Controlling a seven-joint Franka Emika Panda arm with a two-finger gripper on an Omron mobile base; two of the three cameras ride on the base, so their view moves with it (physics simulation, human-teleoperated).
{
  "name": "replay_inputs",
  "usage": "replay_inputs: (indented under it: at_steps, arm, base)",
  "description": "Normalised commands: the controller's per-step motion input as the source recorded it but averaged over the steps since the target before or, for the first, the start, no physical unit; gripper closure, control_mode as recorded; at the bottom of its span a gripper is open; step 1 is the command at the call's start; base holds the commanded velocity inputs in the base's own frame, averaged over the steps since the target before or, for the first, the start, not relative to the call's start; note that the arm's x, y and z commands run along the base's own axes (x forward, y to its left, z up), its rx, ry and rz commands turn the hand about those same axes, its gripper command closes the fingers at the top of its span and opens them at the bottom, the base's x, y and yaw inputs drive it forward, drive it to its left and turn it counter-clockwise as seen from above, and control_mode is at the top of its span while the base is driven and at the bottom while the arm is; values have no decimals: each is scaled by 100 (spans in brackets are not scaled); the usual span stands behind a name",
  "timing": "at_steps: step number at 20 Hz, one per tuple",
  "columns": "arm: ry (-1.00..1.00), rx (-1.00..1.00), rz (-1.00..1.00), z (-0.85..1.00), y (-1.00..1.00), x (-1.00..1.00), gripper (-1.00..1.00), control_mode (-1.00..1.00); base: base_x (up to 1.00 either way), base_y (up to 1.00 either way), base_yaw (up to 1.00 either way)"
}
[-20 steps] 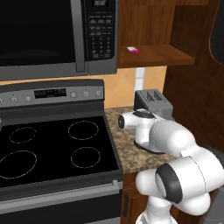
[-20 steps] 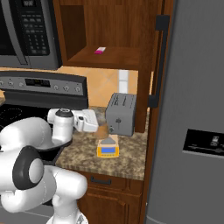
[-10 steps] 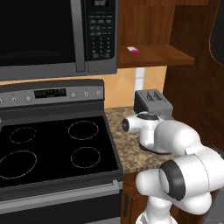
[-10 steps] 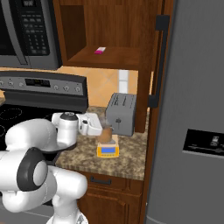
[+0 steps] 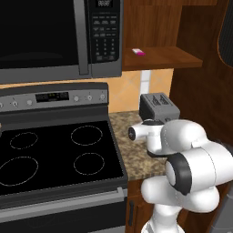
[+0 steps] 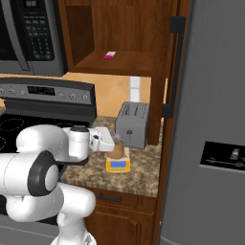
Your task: Pick the honey bottle and place it on the digital scale for weighing, and close the cabinet.
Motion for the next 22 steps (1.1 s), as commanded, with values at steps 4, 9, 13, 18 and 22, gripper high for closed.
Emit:
replay_inputs:
  at_steps: [4,9,13,18,22]
  arm:
    - [-2,0,0,-19,0,7,100,-100]
    - [-6,0,0,-14,0,9,100,-100]
    - [-6,-1,0,-19,0,8,100,-100]
    - [-7,0,0,-7,0,0,-100,-100]
    - [-4,0,0,1,0,-1,-100,-100]
  base:
    - [0,0,0]
    - [0,0,0]
    - [0,0,0]
    - [0,0,0]
    - [0,0,0]
